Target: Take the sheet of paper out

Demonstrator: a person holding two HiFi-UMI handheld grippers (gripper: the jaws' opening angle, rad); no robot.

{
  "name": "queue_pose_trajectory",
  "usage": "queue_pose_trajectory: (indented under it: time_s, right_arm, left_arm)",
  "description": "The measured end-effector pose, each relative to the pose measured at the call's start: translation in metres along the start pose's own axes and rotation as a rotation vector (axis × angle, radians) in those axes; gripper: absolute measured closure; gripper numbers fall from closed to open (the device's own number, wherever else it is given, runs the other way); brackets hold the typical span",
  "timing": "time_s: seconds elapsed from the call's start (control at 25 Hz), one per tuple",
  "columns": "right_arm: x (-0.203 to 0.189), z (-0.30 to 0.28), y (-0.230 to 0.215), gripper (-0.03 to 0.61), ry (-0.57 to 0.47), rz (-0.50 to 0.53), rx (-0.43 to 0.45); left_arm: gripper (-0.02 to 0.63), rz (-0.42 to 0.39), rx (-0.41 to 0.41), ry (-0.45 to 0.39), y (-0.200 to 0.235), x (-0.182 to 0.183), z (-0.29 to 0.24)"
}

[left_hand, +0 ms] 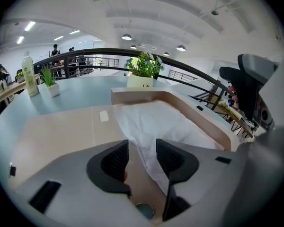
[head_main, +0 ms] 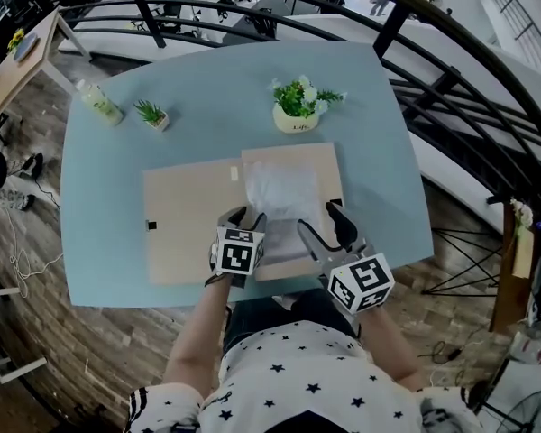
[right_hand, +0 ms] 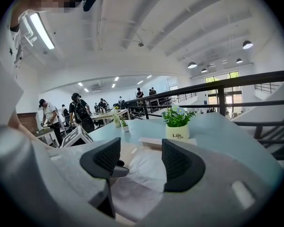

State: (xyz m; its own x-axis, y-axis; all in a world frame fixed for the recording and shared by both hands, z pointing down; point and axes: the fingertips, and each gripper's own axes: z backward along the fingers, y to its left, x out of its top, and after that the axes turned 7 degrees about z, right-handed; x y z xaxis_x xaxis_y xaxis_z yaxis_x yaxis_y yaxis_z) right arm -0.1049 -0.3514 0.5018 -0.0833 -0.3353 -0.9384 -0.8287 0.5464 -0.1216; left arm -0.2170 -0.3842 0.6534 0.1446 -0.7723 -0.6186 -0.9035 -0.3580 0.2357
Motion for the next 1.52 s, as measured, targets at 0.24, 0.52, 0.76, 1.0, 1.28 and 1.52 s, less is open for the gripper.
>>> queue_pose_trajectory:
  time_s: [0.24,0.52,0.76,1.0,1.28,1.52]
  right_arm:
    - [-0.004,-0.002,-0.001,0.319,0.002,-0.018,-0.009]
    - [-0.007,-0.002,-0.002,0.319,0.002,-0.035,-0.015]
    - [-0.002,-0.004,-0.002,0.319,-0.009,-0.040,-0.016]
    - [-0.003,-0.003,-0.001,0.319,-0.013,-0.048,-0.021]
    - [-0.005,-0.001,0.001,0.319,-0.017,-0.049,-0.029]
    - [-0.002,0.003,0.005,0.319,-0.026,-0.043,-0.029]
  left_arm:
    - [0.436,-0.043,0.012,0.026,0.000,-0.003,-0.011]
    - [0.448,-0.072,0.046,0.046,0.001,-0.007,-0.014]
    - [0.487,-0.078,0.081,0.036,0.007,-0.006,-0.014]
    - [0.571,-0.039,0.103,0.029,0.018,-0.004,-0.012]
    - [0.600,-0.060,0.117,0.020,0.020,-0.004,-0.013]
    - [0.612,-0.047,0.110,0.007,0.020,-0.003,-0.010]
